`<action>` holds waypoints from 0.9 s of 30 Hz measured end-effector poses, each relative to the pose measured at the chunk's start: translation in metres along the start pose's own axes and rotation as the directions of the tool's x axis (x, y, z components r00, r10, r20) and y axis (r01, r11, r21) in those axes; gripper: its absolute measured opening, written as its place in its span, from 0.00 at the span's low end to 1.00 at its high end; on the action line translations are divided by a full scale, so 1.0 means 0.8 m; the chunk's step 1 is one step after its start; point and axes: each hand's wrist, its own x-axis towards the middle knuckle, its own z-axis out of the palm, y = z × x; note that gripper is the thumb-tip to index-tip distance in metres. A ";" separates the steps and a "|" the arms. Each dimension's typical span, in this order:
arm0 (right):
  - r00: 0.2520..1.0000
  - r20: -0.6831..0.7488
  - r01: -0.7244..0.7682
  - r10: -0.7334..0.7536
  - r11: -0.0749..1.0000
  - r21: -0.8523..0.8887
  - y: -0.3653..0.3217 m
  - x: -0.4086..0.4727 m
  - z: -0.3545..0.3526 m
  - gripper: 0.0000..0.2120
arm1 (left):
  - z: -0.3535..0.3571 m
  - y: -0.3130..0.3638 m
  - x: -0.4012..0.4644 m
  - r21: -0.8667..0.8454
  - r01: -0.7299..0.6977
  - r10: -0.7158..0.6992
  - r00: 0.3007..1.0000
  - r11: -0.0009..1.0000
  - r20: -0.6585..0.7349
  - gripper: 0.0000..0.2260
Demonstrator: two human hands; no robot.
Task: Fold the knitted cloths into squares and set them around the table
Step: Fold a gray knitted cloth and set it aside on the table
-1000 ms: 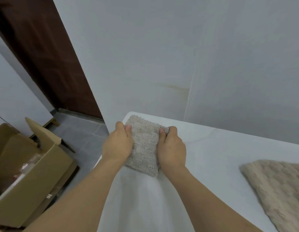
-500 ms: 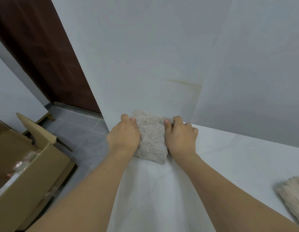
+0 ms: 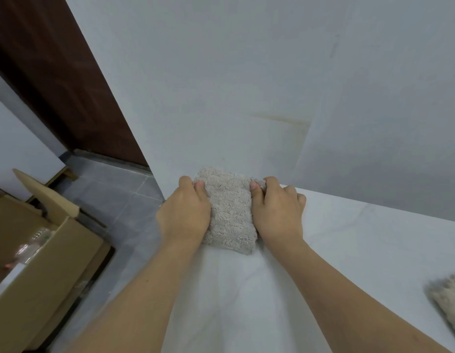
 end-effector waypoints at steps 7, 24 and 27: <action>0.996 0.090 0.004 -0.022 0.981 0.195 -0.009 -0.009 -0.018 0.14 | -0.014 -0.004 0.005 -0.056 0.025 -0.019 0.994 0.998 0.109 0.12; 0.982 0.078 0.178 -0.174 0.983 -0.043 -0.044 -0.246 -0.006 0.18 | -0.092 -0.139 -0.209 0.155 0.118 -0.130 0.989 0.981 0.071 0.12; 0.969 0.162 0.205 -0.188 0.975 -0.090 -0.052 -0.249 -0.011 0.14 | -0.083 -0.145 -0.211 0.221 0.074 -0.077 0.997 0.972 0.003 0.12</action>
